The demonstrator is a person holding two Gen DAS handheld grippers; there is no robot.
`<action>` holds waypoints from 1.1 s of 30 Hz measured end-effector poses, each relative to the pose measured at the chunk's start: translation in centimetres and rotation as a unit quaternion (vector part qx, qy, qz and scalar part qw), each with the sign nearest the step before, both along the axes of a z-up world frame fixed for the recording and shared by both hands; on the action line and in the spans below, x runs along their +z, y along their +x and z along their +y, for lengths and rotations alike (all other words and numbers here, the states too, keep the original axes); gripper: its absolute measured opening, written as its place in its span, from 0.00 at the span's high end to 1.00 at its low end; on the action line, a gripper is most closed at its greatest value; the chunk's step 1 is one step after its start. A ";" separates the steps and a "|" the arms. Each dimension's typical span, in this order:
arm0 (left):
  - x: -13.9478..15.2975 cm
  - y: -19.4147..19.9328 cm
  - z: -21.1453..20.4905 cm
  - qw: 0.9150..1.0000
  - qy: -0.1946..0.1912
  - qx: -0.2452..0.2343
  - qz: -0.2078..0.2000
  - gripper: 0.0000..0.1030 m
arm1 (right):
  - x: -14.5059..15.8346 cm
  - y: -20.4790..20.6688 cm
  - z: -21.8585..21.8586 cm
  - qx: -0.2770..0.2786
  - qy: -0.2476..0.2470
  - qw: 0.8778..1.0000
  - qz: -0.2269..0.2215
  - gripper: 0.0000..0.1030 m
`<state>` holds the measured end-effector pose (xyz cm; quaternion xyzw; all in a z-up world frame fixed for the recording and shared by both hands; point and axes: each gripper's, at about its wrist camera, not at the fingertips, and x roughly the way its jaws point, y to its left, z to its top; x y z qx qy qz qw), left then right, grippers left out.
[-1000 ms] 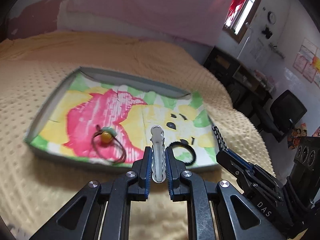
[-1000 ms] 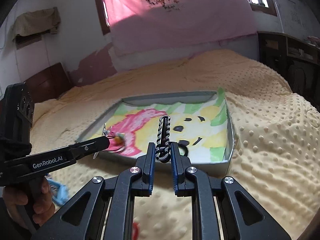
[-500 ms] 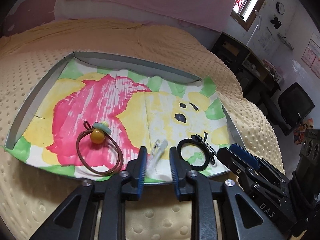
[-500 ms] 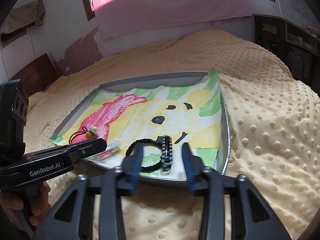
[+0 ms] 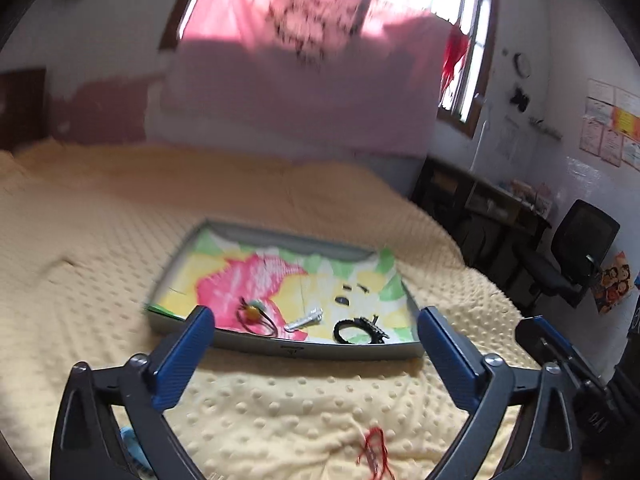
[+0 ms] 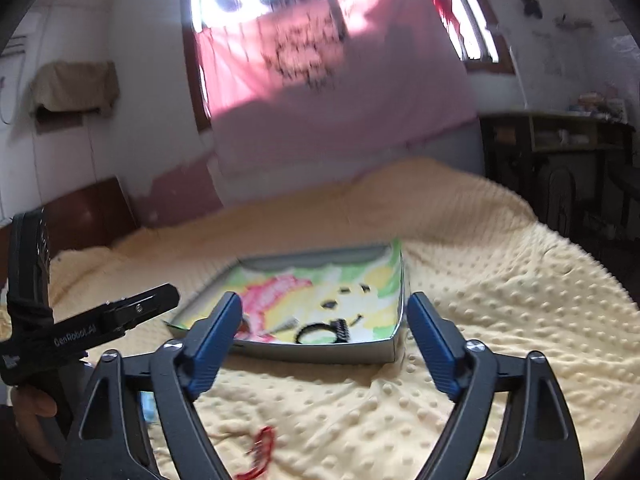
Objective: Organize jewelry
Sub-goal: 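Withdraw both open grippers from the tray back toward the remaining items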
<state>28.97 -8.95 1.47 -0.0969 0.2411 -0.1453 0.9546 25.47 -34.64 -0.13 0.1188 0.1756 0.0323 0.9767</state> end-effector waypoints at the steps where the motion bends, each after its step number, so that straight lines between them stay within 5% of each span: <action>1: 0.7 -1.7 0.5 1.000 0.001 0.003 -0.014 0.00 | 0.6 -1.1 0.1 0.000 -0.001 1.000 -0.007 0.15; 18: 6.4 -22.5 7.5 0.993 0.028 0.044 -0.108 0.00 | 7.3 -21.6 4.8 0.013 -0.017 0.999 -0.045 0.04; 33: 3.1 -30.5 12.7 0.989 0.060 0.082 -0.104 0.00 | 4.1 -29.9 10.1 0.021 -0.032 0.998 -0.046 0.03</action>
